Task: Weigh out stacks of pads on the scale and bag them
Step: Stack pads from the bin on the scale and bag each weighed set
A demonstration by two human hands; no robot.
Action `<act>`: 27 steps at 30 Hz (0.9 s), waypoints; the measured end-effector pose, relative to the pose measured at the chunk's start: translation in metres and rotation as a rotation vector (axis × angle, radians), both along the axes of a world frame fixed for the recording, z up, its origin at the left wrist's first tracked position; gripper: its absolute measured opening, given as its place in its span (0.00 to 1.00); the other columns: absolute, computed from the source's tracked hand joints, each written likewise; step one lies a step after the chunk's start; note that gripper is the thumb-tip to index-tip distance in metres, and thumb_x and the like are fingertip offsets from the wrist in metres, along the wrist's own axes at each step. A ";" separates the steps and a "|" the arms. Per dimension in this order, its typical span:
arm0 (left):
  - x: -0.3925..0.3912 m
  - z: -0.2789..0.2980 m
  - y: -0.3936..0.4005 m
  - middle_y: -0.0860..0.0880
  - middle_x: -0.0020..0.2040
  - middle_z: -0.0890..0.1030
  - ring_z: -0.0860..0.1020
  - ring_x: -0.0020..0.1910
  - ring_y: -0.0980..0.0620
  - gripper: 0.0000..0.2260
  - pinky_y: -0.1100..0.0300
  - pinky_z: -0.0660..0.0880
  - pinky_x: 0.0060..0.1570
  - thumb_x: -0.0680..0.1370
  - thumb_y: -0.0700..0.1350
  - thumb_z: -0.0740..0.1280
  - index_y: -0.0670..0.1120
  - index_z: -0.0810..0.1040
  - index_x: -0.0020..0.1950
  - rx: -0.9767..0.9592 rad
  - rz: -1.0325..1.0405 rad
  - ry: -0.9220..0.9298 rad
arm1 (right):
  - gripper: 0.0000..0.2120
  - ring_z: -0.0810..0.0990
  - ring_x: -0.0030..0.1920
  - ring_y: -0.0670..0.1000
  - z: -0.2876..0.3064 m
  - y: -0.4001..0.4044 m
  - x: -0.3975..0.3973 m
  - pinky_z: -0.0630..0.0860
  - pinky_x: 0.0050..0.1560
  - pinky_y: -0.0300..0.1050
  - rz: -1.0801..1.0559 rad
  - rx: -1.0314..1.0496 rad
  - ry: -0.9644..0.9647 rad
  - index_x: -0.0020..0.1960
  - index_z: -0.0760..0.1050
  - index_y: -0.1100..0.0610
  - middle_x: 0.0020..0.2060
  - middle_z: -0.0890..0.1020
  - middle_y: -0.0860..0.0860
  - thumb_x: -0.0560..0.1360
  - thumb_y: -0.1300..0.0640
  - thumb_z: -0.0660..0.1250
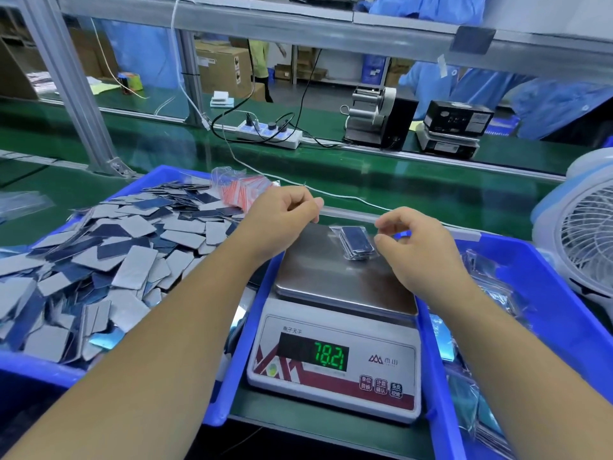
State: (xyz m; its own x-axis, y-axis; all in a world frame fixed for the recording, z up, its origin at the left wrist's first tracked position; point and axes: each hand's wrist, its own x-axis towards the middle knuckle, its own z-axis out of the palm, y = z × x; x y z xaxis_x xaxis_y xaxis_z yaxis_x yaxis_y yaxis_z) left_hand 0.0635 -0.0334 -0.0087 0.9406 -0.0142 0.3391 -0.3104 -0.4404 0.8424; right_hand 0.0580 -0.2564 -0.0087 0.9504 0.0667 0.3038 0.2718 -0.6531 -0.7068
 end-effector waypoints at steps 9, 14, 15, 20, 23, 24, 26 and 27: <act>-0.002 0.001 -0.001 0.57 0.22 0.64 0.62 0.24 0.59 0.17 0.70 0.62 0.26 0.80 0.48 0.66 0.49 0.76 0.31 0.003 0.009 0.003 | 0.10 0.74 0.36 0.42 -0.004 0.003 0.000 0.70 0.43 0.37 0.014 -0.126 -0.050 0.54 0.77 0.42 0.44 0.79 0.40 0.75 0.53 0.68; -0.007 0.002 -0.015 0.57 0.23 0.64 0.63 0.25 0.58 0.15 0.67 0.61 0.27 0.80 0.45 0.66 0.40 0.76 0.35 0.128 -0.048 -0.038 | 0.25 0.66 0.59 0.52 -0.005 0.016 -0.003 0.67 0.61 0.48 0.087 -0.482 -0.040 0.67 0.73 0.40 0.54 0.73 0.47 0.73 0.33 0.59; -0.008 0.003 -0.018 0.56 0.23 0.65 0.63 0.26 0.57 0.15 0.66 0.61 0.28 0.80 0.44 0.67 0.41 0.76 0.35 0.159 -0.064 -0.050 | 0.25 0.67 0.58 0.54 -0.005 0.018 -0.003 0.68 0.61 0.50 0.092 -0.544 -0.043 0.64 0.75 0.41 0.53 0.74 0.47 0.72 0.32 0.58; -0.012 0.007 -0.022 0.56 0.24 0.66 0.64 0.27 0.57 0.18 0.66 0.61 0.29 0.80 0.44 0.67 0.49 0.70 0.30 0.220 -0.084 -0.074 | 0.13 0.71 0.53 0.57 0.004 0.016 -0.006 0.72 0.51 0.50 0.108 -0.635 -0.114 0.60 0.76 0.43 0.46 0.78 0.49 0.75 0.46 0.66; -0.014 0.007 -0.019 0.56 0.24 0.64 0.63 0.27 0.57 0.16 0.65 0.60 0.29 0.81 0.44 0.66 0.42 0.74 0.34 0.205 -0.070 -0.071 | 0.13 0.73 0.52 0.57 0.010 0.005 -0.008 0.69 0.45 0.47 0.127 -0.636 -0.108 0.56 0.77 0.45 0.45 0.78 0.50 0.72 0.54 0.67; -0.014 0.007 -0.018 0.56 0.24 0.64 0.63 0.26 0.57 0.15 0.66 0.60 0.29 0.81 0.44 0.66 0.40 0.75 0.35 0.197 -0.063 -0.074 | 0.13 0.74 0.51 0.57 0.013 -0.002 -0.007 0.70 0.45 0.47 0.113 -0.624 -0.100 0.55 0.77 0.46 0.45 0.78 0.50 0.71 0.55 0.67; -0.014 0.007 -0.016 0.57 0.23 0.64 0.63 0.26 0.57 0.14 0.66 0.60 0.28 0.81 0.44 0.66 0.39 0.76 0.36 0.182 -0.051 -0.079 | 0.14 0.76 0.49 0.57 0.022 -0.022 0.000 0.74 0.46 0.48 0.011 -0.533 -0.058 0.55 0.77 0.46 0.47 0.79 0.51 0.71 0.56 0.68; -0.014 0.006 -0.016 0.57 0.23 0.65 0.63 0.26 0.57 0.14 0.66 0.60 0.28 0.81 0.44 0.66 0.39 0.76 0.36 0.178 -0.048 -0.080 | 0.13 0.77 0.47 0.57 0.027 -0.034 0.004 0.75 0.45 0.48 -0.069 -0.457 -0.035 0.55 0.77 0.46 0.47 0.79 0.51 0.70 0.56 0.69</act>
State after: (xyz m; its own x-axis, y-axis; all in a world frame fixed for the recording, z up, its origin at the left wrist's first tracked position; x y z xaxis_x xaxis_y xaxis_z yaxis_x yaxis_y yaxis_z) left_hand 0.0497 -0.0491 -0.0024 0.9076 -0.1248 0.4008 -0.3973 -0.5635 0.7243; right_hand 0.0623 -0.2901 0.0180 0.9471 0.1382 0.2895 0.2352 -0.9129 -0.3336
